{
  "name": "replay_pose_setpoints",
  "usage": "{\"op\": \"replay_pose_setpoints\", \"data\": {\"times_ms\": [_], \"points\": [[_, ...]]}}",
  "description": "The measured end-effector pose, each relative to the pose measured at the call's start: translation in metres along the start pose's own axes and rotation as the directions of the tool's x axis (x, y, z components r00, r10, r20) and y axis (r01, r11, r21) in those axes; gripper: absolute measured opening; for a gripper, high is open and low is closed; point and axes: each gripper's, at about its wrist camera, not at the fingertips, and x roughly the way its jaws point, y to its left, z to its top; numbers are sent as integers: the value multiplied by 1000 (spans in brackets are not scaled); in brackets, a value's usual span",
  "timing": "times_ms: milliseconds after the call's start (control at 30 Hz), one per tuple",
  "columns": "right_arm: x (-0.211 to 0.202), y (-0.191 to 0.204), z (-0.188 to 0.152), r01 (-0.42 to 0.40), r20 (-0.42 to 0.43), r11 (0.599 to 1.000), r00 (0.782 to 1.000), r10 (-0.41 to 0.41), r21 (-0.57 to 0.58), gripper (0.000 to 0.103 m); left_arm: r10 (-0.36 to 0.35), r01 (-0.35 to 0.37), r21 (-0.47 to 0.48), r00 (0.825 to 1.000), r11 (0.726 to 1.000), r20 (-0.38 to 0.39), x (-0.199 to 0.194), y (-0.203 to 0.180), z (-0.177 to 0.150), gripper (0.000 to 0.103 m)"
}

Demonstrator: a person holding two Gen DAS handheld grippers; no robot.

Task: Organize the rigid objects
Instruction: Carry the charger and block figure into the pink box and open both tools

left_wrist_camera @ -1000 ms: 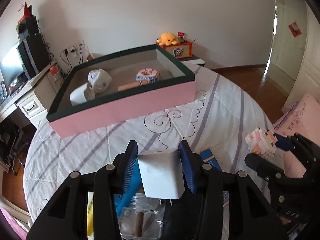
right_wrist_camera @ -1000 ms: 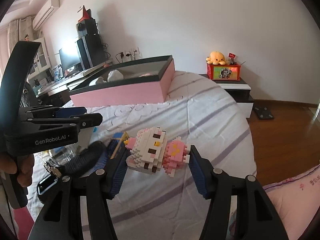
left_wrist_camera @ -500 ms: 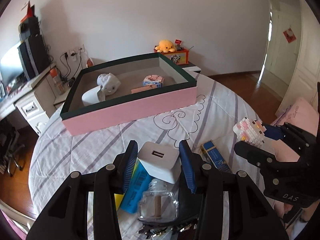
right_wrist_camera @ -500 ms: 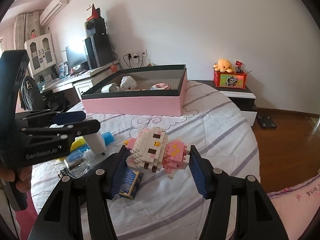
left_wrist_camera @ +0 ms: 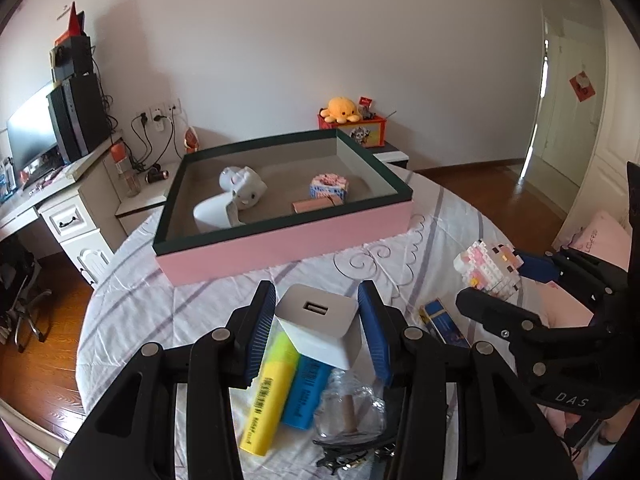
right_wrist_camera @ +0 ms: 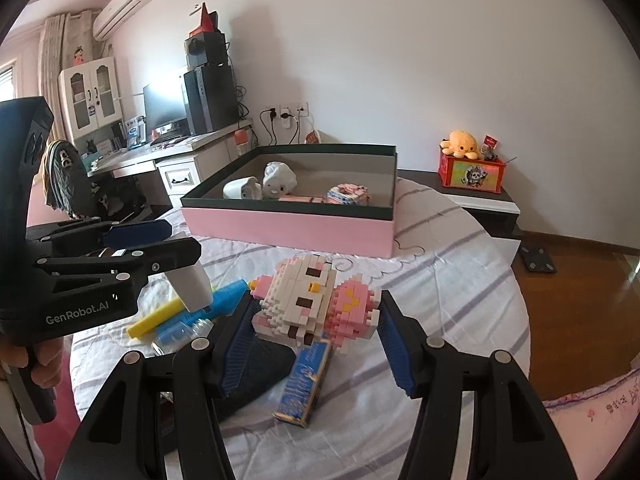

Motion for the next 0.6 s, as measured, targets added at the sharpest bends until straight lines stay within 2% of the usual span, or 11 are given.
{"op": "replay_pose_setpoints", "data": {"times_ms": [267,600], "points": [[14,10,32,-2,20,999,1000,3,-48,60,21,-21,7,999,1000,38,4,21,26,44],[60,5,93,16,32,996,999,-13,-88,60,54,-55,4,997,999,47,45,70,80,44]]}}
